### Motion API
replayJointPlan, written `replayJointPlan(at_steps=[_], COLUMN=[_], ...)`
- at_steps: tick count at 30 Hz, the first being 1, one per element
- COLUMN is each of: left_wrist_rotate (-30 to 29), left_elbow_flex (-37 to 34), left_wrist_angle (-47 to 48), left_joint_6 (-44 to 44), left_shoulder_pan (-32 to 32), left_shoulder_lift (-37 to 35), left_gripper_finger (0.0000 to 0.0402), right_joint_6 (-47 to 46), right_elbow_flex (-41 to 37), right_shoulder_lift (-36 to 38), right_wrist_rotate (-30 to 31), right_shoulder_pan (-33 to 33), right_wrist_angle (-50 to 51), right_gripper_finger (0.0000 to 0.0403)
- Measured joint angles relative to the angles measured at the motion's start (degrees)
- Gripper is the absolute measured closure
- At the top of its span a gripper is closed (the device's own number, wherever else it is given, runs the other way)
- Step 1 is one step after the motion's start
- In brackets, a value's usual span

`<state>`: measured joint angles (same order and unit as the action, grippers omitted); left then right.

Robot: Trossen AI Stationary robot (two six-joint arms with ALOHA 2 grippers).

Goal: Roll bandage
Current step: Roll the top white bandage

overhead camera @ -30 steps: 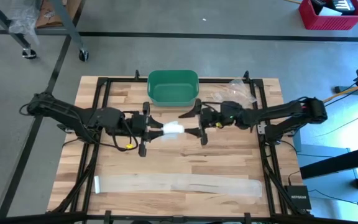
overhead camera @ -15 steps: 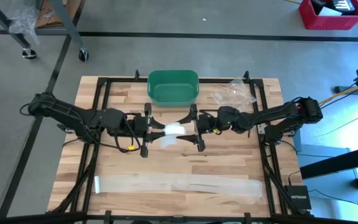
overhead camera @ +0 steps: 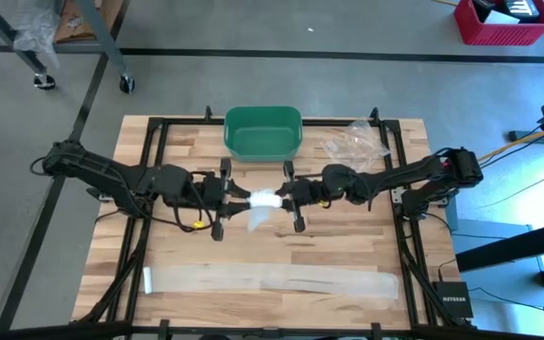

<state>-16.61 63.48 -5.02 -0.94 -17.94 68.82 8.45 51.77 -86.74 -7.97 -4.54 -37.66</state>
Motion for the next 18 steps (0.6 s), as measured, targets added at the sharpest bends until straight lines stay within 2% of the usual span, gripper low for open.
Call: replayJointPlan(at_steps=[4, 9, 11, 14, 18], left_wrist_rotate=[1.76, 2.37, 1.52, -2.84, -5.42], left_elbow_flex=[0.00, 0.00, 0.00, 0.00, 0.04], left_wrist_angle=[4.53, 5.45, 4.66, 2.46, 2.19], left_joint_6=[4.86, 4.00, 2.13, -0.66, -1.96], left_shoulder_pan=[-1.41, -4.23, -5.01, -5.42, -3.63], left_shoulder_lift=[-1.70, -4.64, -4.77, -4.25, -2.43], left_gripper_finger=[0.0347, 0.0347, 0.0347, 0.0347, 0.0347], right_joint_6=[2.58, 5.76, 5.77, 5.69, 1.73], right_elbow_flex=[0.00, 0.04, 0.04, 0.06, 0.04], right_shoulder_lift=[3.89, 5.83, 5.56, 4.73, 4.37], right_wrist_rotate=[3.89, 7.06, 7.43, 7.37, 5.48], right_shoulder_pan=[0.00, 0.01, 0.00, 0.00, 0.00], right_wrist_angle=[7.99, 15.03, 15.19, 13.85, 10.75], right_gripper_finger=[0.0387, 0.0394, 0.0395, 0.0398, 0.0381])
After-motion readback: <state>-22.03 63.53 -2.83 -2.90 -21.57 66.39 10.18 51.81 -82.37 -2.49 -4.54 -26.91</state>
